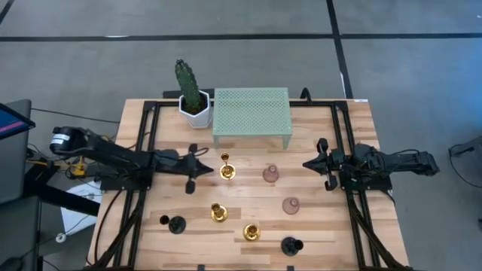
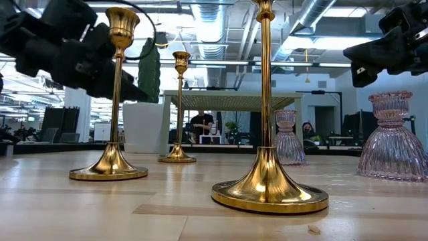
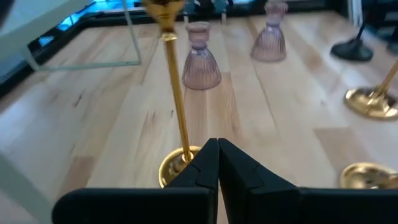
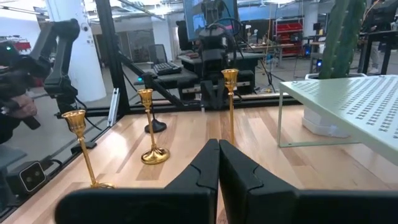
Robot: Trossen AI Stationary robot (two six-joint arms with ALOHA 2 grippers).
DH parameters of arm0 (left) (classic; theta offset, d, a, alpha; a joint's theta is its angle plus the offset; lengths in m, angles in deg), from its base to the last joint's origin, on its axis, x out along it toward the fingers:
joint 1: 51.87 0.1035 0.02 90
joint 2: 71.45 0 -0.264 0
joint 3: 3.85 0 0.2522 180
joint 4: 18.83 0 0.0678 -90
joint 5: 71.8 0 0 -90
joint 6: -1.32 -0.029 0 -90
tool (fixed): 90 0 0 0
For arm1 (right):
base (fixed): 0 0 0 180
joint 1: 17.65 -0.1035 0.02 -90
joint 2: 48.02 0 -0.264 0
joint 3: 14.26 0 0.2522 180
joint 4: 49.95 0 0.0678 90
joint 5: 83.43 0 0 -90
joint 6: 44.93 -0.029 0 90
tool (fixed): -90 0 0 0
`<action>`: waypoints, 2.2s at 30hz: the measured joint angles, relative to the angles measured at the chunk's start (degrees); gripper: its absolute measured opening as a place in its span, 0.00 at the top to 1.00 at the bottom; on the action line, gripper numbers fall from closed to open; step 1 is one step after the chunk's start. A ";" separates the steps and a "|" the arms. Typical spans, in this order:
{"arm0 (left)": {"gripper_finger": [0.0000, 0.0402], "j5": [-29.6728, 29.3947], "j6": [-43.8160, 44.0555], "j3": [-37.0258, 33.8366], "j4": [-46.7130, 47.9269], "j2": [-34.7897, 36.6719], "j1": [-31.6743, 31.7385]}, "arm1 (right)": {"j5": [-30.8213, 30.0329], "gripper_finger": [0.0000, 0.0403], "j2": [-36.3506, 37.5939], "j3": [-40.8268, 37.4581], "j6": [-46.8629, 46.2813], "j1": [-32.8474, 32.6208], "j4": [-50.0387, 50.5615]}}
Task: Pick & Place candle stick holders
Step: Put the top gold candle holder on the shelf
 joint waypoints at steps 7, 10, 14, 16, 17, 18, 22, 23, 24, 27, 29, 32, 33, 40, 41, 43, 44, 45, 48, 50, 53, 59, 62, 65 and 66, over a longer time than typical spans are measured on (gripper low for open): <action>0.99 -0.85 -0.84 1.17 -0.54 -4.59 0.53 | -0.10 1.00 0.00 0.00 0.01 0.00 0.05; 0.98 -1.32 0.39 1.19 -1.40 -4.98 0.51 | -0.71 1.00 0.00 0.00 0.38 0.00 0.54; 0.95 -1.33 1.04 1.19 -3.88 -4.94 0.28 | -1.90 1.00 0.00 0.00 0.49 0.02 0.75; 0.93 -1.32 1.45 1.19 -4.43 -4.94 0.06 | -1.90 1.00 0.00 0.00 0.55 0.02 0.78; 0.91 -1.35 1.48 1.19 -4.52 -4.93 0.07 | -1.90 1.00 0.00 0.00 0.55 0.02 0.79; 0.89 -1.65 1.49 1.19 -4.51 -4.92 0.07 | -1.89 1.00 0.00 0.00 0.57 0.02 0.82; 0.78 -2.84 2.37 1.19 -4.59 -4.92 0.07 | -1.89 1.00 0.00 0.00 0.58 0.02 0.85; 0.75 -2.82 2.95 1.19 -4.80 -4.92 0.07 | -1.89 1.00 0.00 0.00 0.59 0.02 0.85; 0.73 -2.80 3.82 1.19 -4.99 -4.92 0.05 | -1.90 1.00 0.00 0.00 0.59 0.02 0.85; 0.65 -2.82 5.16 1.19 -5.28 -4.92 0.07 | -1.90 1.00 0.00 0.00 0.59 0.02 0.87; 0.62 -2.82 5.15 1.24 -6.30 -4.92 0.07 | -1.90 1.00 0.00 0.00 0.59 0.02 0.89; 0.59 -2.80 5.16 2.07 -6.35 -5.02 0.07 | -2.17 1.00 0.00 0.00 0.57 0.01 0.86; 0.59 -2.82 5.16 2.43 -6.67 -5.51 0.07 | -2.55 1.00 0.00 0.00 0.57 0.01 0.83; 0.65 -2.78 5.16 5.31 -9.41 -13.95 0.07 | -2.93 1.00 0.00 0.00 0.57 0.02 0.79; 0.66 -2.82 5.14 5.98 -10.23 -15.54 0.07 | -2.94 1.00 0.00 0.00 0.56 0.02 0.81; 0.68 -2.78 5.14 7.31 -11.58 -18.35 0.07 | -2.93 1.00 0.00 0.00 0.55 0.02 0.80; 0.69 -2.85 5.16 8.07 -11.86 -19.80 0.07 | -2.93 1.00 0.00 0.00 0.55 0.02 0.81; 0.69 -2.76 5.14 8.91 -11.96 -21.07 0.07 | -2.93 1.00 0.00 0.00 0.55 0.02 0.81; 0.71 -2.87 5.15 10.39 -12.15 -24.02 0.07 | -2.93 1.00 0.00 0.00 0.55 0.02 0.81; 0.71 -3.54 5.15 10.82 -12.25 -25.25 0.07 | -2.93 1.00 0.00 0.00 0.50 0.02 0.81; 0.71 -5.59 5.16 11.05 -12.43 -26.21 0.07 | -2.93 1.00 0.00 0.00 0.42 0.02 0.81; 0.72 -10.36 5.17 11.05 -12.18 -26.27 0.09 | -2.94 1.00 0.00 0.00 0.42 0.02 0.81; 0.72 -10.34 7.48 11.05 -12.20 -26.27 0.07 | -2.93 1.00 0.00 0.00 0.42 0.02 0.81; 0.72 -10.36 9.92 11.05 -12.18 -26.27 -0.49 | -2.93 1.00 0.00 0.00 0.44 0.02 0.82; 0.72 -10.37 9.98 11.05 -12.18 -26.27 -0.93 | -2.93 1.00 0.00 0.00 0.44 0.02 0.81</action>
